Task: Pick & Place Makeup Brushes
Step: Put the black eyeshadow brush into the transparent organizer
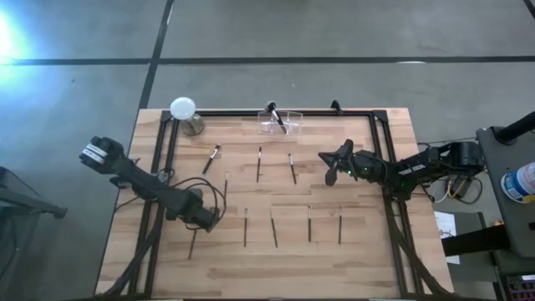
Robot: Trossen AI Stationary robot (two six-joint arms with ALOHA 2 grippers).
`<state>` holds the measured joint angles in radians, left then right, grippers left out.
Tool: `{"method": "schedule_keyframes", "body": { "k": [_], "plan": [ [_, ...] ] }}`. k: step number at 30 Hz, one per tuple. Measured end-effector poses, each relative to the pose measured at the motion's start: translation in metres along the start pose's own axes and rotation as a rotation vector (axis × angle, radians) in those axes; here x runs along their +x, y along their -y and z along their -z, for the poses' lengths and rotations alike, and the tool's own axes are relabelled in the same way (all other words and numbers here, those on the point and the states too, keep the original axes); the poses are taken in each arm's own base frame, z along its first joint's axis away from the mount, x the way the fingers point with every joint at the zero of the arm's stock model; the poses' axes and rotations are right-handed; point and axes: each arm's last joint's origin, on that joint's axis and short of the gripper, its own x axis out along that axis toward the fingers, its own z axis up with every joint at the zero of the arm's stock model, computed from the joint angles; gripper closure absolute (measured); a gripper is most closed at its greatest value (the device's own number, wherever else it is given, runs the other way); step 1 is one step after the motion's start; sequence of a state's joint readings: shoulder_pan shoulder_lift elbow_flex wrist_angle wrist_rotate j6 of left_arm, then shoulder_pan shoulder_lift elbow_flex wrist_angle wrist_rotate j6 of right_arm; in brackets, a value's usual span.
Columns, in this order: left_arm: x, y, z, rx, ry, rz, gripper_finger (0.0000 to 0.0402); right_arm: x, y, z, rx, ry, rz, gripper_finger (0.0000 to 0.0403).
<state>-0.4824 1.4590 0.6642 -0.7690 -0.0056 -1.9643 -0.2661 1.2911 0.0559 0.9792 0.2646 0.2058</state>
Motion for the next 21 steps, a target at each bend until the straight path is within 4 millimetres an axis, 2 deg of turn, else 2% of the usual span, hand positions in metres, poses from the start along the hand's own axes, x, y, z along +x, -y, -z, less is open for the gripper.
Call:
{"method": "schedule_keyframes", "body": {
  "k": [3,8,15,21],
  "plan": [
    [-0.013,0.002,0.000,0.025,0.030,0.042,0.0399,0.000,0.000,0.000,0.001,0.000,0.000,0.0394],
    [-0.042,0.003,-0.007,0.019,0.182,0.197,0.0400,0.000,0.000,0.000,0.015,0.004,-0.001,0.0394],
    [-0.067,0.005,-0.025,0.084,0.479,0.368,0.0401,0.000,0.000,-0.001,0.025,0.006,-0.001,0.0394],
    [-0.083,0.032,-0.048,0.191,0.684,0.523,0.0401,0.002,-0.001,-0.004,0.028,0.017,-0.003,0.0394]
  ]
}}
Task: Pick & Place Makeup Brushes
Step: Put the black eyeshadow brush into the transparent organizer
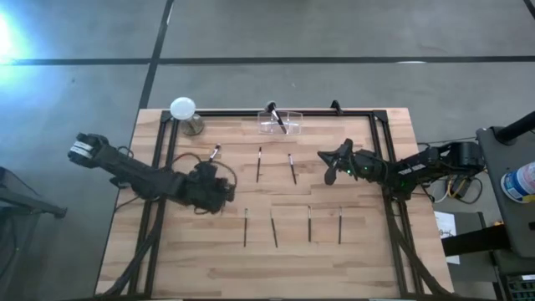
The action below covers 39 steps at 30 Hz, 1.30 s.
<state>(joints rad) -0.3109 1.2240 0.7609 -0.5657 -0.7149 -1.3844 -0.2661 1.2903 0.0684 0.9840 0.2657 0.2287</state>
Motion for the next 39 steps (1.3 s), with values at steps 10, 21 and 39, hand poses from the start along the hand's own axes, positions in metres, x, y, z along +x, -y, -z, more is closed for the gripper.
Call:
{"method": "schedule_keyframes", "body": {
  "k": [10,21,39],
  "plan": [
    [0.033,0.022,-0.045,0.155,0.206,0.235,0.0401,0.001,-0.001,-0.002,-0.009,0.008,0.005,0.0394],
    [0.092,0.018,-0.113,0.225,0.334,0.423,0.0401,0.001,0.000,-0.002,-0.021,0.011,0.025,0.0394],
    [0.187,0.019,-0.228,0.249,0.563,0.383,0.0401,0.001,0.000,-0.001,-0.021,0.006,0.025,0.0394]
  ]
}}
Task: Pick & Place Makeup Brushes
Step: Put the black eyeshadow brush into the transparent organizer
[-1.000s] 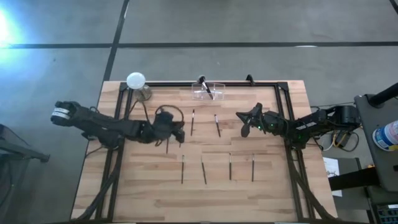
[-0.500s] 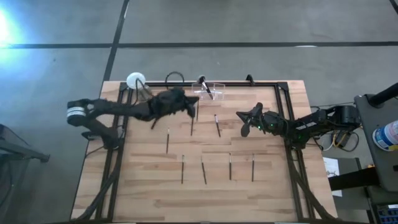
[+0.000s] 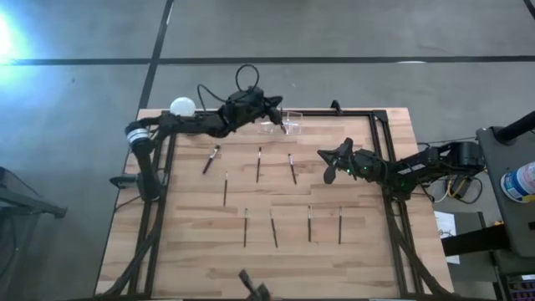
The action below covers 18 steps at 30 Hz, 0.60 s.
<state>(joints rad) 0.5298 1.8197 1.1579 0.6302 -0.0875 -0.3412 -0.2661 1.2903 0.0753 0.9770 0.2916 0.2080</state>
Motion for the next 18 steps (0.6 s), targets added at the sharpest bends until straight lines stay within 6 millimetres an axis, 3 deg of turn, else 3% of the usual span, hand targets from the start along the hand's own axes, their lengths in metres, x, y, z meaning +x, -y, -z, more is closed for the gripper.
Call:
{"method": "schedule_keyframes", "body": {
  "k": [5,10,18],
  "plan": [
    [0.014,-0.013,0.006,-0.002,0.028,-0.019,0.0401,0.000,0.000,0.000,0.001,-0.001,0.000,0.0394],
    [0.017,-0.021,0.005,-0.007,0.067,-0.025,0.0401,0.000,0.000,0.000,0.001,-0.001,0.000,0.0394],
    [0.016,-0.018,-0.002,-0.018,0.139,0.002,0.0401,0.000,0.000,0.000,-0.002,-0.001,0.000,0.0394]
  ]
}}
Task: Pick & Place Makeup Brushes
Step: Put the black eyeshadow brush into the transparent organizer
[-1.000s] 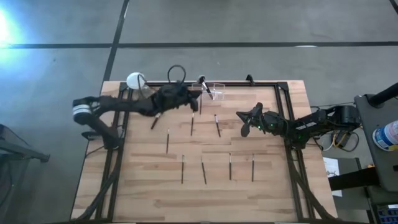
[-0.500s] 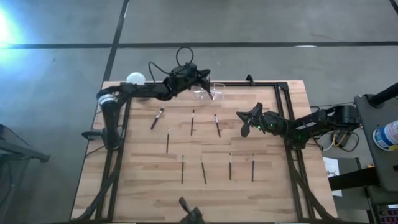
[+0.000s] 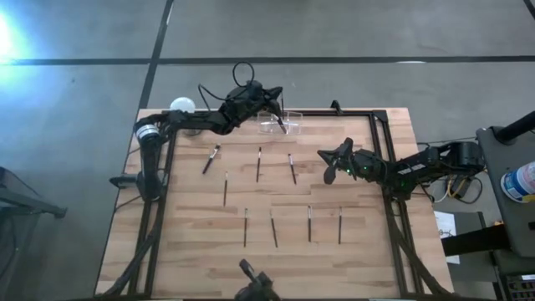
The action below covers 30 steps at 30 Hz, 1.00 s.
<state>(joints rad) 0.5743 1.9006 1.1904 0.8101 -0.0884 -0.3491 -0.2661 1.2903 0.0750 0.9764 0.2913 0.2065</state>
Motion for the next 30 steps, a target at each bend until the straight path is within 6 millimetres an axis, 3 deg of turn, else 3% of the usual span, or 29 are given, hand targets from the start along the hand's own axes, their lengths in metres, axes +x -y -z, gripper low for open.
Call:
{"method": "schedule_keyframes", "body": {
  "k": [13,26,30],
  "plan": [
    [0.009,-0.013,0.038,0.036,-0.038,-0.015,0.0401,0.000,0.000,0.000,0.003,0.000,0.000,0.0394],
    [0.008,-0.017,0.049,0.045,-0.158,-0.040,0.0373,0.000,0.000,0.000,0.008,0.000,-0.001,0.0394],
    [0.005,-0.014,0.042,0.053,-0.176,-0.038,0.0366,0.000,0.000,0.000,0.027,0.000,-0.001,0.0394]
  ]
}}
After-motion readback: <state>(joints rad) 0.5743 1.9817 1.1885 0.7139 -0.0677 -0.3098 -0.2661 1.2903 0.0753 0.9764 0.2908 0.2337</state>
